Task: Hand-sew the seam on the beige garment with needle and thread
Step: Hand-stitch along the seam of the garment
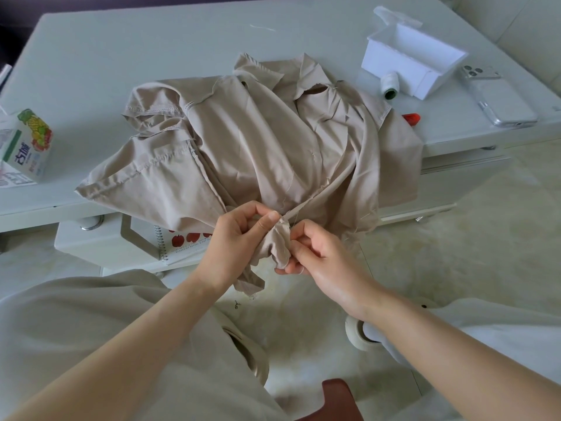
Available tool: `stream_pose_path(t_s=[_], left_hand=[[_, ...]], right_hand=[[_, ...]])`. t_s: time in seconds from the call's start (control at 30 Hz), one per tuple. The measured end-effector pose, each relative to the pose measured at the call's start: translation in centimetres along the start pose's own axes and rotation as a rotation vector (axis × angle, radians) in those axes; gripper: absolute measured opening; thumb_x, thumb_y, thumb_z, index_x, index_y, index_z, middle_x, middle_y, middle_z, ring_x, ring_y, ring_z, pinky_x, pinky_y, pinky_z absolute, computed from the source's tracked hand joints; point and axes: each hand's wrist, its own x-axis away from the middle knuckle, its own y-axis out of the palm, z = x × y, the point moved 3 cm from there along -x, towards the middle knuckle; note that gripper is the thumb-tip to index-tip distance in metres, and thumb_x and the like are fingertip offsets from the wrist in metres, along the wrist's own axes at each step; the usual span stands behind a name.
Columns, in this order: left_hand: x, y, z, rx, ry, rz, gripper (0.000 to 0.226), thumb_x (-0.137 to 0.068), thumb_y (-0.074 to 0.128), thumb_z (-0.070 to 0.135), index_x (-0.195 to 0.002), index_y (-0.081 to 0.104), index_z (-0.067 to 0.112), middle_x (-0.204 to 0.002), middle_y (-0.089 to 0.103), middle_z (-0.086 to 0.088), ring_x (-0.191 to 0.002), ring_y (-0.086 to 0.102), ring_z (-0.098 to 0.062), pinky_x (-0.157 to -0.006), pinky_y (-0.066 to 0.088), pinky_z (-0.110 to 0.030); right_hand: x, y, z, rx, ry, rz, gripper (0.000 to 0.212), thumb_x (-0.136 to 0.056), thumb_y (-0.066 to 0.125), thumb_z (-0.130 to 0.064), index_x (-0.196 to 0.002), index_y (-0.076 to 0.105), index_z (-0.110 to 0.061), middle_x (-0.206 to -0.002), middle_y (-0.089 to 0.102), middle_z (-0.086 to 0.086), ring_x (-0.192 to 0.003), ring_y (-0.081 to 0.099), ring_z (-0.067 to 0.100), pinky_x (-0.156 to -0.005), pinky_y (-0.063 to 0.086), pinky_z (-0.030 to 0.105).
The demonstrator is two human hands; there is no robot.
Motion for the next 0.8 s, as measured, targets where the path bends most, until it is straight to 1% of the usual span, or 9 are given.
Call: stream_pose_path(t_s=[0.07,0.13,0.2,0.33,0.4,0.47,0.6,0.73,0.8], left_hand=[[-0.1,-0.1,-0.1,-0.020,0.002,0.017,0.024,-0.082,0.057,0.036,-0.077,0.063,0.014,-0.070,0.064,-0.023,-0.060,0.051,-0.027,-0.049,0.043,-0.023],[-0.1,-0.1,-0.2,-0.029,-0.003,0.004,0.025,-0.086,0.058,0.033,-0.080,0.063,0.009,-0.075,0.060,-0.034,-0.062,0.049,-0.029,-0.054,0.044,-0.030],[0.0,0.2,-0.4,-0.050,-0.015,-0.022,0.023,-0.091,0.057,0.026,-0.083,0.063,0.005,-0.076,0.059,-0.036,-0.063,0.051,-0.030,-0.059,0.043,-0.037],[-0.1,0.2,-0.6,-0.047,-0.027,-0.007,0.020,-0.094,0.054,0.021,-0.083,0.063,0.006,-0.072,0.058,-0.035,-0.058,0.048,-0.028,-0.052,0.042,-0.031],[-0.2,0.0,-0.7,-0.009,-0.037,0.002,0.020,-0.094,0.054,0.021,-0.085,0.063,0.006,-0.077,0.059,-0.035,-0.064,0.051,-0.030,-0.060,0.043,-0.038],[-0.3,-0.2,-0.9,0.006,-0.066,-0.010,0.024,-0.095,0.053,0.024,-0.090,0.064,0.004,-0.076,0.060,-0.027,-0.069,0.052,-0.029,-0.065,0.041,-0.040],[-0.2,-0.1,-1.1,0.021,-0.188,-0.104,0.036,-0.086,0.055,0.044,-0.087,0.065,0.010,-0.079,0.054,-0.015,-0.072,0.045,-0.027,-0.069,0.035,-0.039],[-0.1,0.2,-1.2,-0.007,-0.257,-0.193,0.028,-0.092,0.058,0.033,-0.086,0.065,0.007,-0.076,0.051,-0.014,-0.072,0.042,-0.027,-0.065,0.036,-0.034],[-0.1,0.1,-1.3,0.023,-0.263,-0.228,0.033,-0.085,0.063,0.036,-0.093,0.065,0.004,-0.079,0.052,-0.014,-0.072,0.041,-0.028,-0.065,0.038,-0.039]], right_hand=[[-0.2,0.2,-0.1,-0.010,0.007,0.017,0.017,-0.099,0.042,-0.004,-0.086,0.053,-0.007,-0.058,0.057,-0.004,-0.056,0.054,0.005,-0.068,0.052,0.017],[-0.3,0.4,-0.1,-0.006,0.005,0.026,0.018,-0.098,0.044,-0.006,-0.085,0.055,-0.010,-0.058,0.054,-0.001,-0.054,0.051,0.004,-0.064,0.050,0.016],[-0.5,0.6,-0.2,-0.019,0.005,0.028,0.018,-0.098,0.046,-0.007,-0.087,0.058,-0.015,-0.057,0.051,-0.002,-0.053,0.050,0.005,-0.062,0.049,0.015],[-0.6,0.7,-0.3,-0.102,0.025,0.035,0.017,-0.098,0.046,-0.007,-0.090,0.060,-0.013,-0.055,0.049,-0.002,-0.053,0.051,0.006,-0.062,0.049,0.016],[-0.5,0.6,-0.2,-0.133,0.033,0.042,0.014,-0.097,0.048,-0.008,-0.090,0.060,-0.010,-0.054,0.051,-0.004,-0.053,0.051,0.007,-0.062,0.050,0.017],[-0.5,0.5,-0.1,-0.151,0.035,0.050,0.014,-0.097,0.048,-0.007,-0.090,0.059,-0.009,-0.053,0.053,-0.006,-0.055,0.051,0.008,-0.062,0.050,0.016],[-0.4,-0.1,0.2,-0.163,0.028,0.077,0.015,-0.097,0.046,-0.004,-0.090,0.059,-0.008,-0.054,0.054,-0.007,-0.059,0.050,0.011,-0.062,0.049,0.015],[-0.4,-0.6,0.4,-0.175,0.026,0.106,0.010,-0.096,0.050,-0.005,-0.092,0.059,-0.004,-0.053,0.055,-0.007,-0.056,0.051,0.011,-0.060,0.049,0.015],[-0.3,-0.8,0.4,-0.172,0.029,0.117,0.008,-0.094,0.054,-0.008,-0.091,0.060,-0.004,-0.053,0.056,-0.005,-0.054,0.052,0.010,-0.060,0.050,0.017]])
